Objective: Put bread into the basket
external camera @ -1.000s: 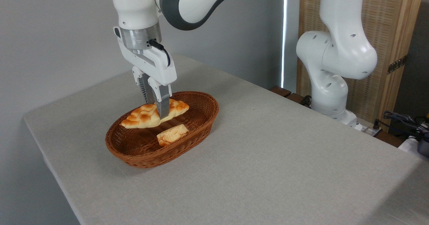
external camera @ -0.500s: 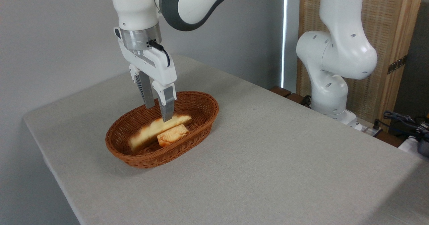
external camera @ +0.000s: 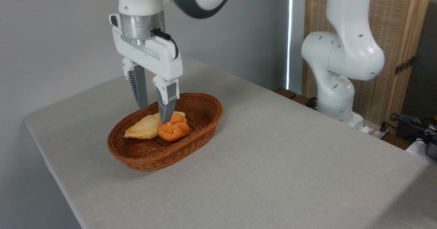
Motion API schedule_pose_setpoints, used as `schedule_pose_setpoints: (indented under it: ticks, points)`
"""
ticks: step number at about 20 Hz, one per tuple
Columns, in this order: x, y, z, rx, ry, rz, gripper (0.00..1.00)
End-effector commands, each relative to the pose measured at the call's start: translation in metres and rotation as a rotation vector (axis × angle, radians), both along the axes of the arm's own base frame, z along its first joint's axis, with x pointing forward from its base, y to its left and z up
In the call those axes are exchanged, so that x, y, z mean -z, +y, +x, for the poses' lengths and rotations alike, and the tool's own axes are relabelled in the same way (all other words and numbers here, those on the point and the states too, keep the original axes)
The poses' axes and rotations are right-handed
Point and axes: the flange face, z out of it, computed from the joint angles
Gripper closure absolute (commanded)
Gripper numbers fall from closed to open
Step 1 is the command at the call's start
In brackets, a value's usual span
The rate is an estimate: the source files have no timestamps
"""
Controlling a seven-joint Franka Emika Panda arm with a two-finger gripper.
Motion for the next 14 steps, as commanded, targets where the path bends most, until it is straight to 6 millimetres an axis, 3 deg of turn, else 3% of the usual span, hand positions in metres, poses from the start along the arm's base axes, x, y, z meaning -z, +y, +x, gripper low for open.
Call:
schedule_pose_setpoints:
  ticks: [1,3,8,14]
  points:
    - [-0.019,0.046,0.0,0.048,-0.036,0.009,0.0]
    - [-0.019,0.06,0.001,0.063,-0.039,0.013,0.0]
    - [-0.009,0.055,0.004,0.085,-0.021,0.032,0.0]
    - [-0.012,0.076,0.004,0.056,-0.024,0.041,0.0]
